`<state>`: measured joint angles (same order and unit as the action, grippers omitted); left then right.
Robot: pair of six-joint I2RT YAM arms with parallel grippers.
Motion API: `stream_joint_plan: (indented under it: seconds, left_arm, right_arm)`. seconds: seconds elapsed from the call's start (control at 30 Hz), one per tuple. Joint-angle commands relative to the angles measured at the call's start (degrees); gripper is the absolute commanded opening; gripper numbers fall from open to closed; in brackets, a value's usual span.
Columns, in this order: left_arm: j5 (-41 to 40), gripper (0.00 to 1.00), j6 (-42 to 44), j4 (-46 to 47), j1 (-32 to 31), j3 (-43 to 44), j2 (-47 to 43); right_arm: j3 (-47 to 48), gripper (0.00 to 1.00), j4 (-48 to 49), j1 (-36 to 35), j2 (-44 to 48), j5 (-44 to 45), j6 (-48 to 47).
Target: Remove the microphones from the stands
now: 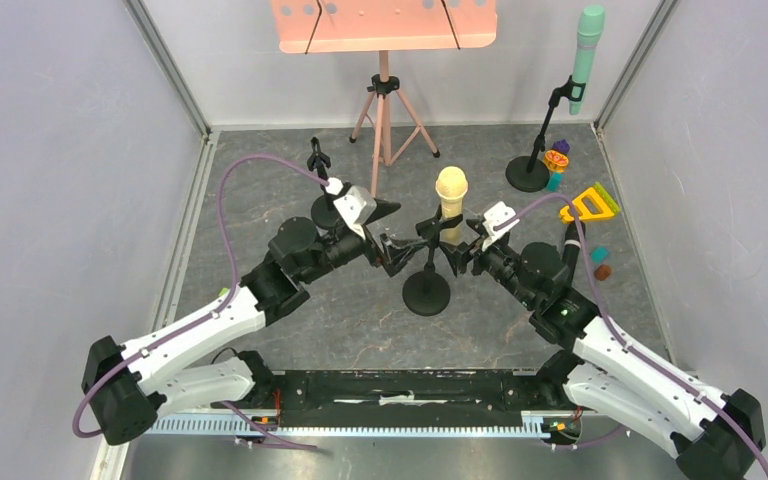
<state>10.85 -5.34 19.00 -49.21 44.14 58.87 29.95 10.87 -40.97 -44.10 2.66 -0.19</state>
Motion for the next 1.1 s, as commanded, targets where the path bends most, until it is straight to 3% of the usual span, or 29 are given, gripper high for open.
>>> stream_joint_plan:
  seconds: [0.0,0.37,0.8,1.07]
  left_arm:
    - [1.5,1.0,-1.8,4.4,0.3,6.1,0.8]
    - [0.6,0.97,-2.7,3.6,0.3,8.6,7.2]
    - [-2.3,0.76,0.4,0.2,0.3,7.2,5.6]
    - [-2.0,0.75,1.5,-2.0,0.3,9.7,7.5]
  right_arm:
    - [3.0,0.76,-2.7,0.1,2.6,0.6,-3.0]
    - [10.0,0.77,-5.9,0.1,9.0,-1.2,-3.9]
    - [12.5,0.75,0.6,0.1,2.8,-4.2,-0.5]
    - [11.5,0.75,3.8,0.1,1.5,-3.6,-1.0]
